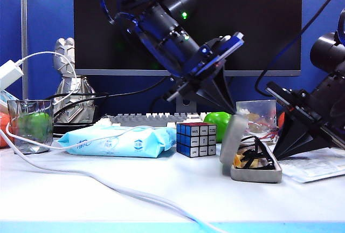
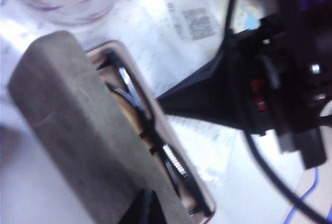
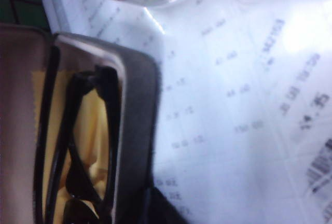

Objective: Pick up the glasses, fold the temples of the glasses, place the glasses into the glasses case, and finally close the glasses case.

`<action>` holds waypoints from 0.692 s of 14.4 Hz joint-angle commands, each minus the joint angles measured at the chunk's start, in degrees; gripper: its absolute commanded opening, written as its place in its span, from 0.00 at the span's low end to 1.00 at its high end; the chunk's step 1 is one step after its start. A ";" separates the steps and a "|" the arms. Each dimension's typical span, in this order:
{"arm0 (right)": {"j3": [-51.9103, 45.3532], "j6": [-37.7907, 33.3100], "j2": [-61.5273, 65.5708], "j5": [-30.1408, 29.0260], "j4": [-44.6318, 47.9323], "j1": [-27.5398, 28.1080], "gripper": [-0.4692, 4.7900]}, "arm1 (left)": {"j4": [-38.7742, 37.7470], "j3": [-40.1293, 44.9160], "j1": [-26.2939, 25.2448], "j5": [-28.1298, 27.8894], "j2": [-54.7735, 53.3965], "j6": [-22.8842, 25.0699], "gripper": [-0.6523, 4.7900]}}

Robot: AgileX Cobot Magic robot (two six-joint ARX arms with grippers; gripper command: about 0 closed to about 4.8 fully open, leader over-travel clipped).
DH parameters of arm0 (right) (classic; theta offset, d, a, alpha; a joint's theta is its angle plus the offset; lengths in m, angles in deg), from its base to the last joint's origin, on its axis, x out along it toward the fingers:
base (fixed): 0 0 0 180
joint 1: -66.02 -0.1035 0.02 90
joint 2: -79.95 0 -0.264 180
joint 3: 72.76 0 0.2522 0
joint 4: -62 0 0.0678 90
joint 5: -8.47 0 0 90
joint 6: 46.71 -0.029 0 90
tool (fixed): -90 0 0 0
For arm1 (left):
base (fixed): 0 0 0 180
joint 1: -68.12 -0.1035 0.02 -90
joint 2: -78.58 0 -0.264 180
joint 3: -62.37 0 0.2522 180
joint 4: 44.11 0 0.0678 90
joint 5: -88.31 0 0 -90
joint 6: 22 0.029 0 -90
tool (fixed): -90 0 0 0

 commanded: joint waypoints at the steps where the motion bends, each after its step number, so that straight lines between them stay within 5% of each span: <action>1: -0.02 0.37 0.24 -0.59 0.31 -0.20 0.08 | 0.09 0.26 1.05 1.90 -2.78 -0.57 0.11; 10: -0.04 0.98 0.94 -2.08 1.79 -0.24 0.08 | 0.33 0.24 1.70 -0.09 -3.63 -1.51 0.11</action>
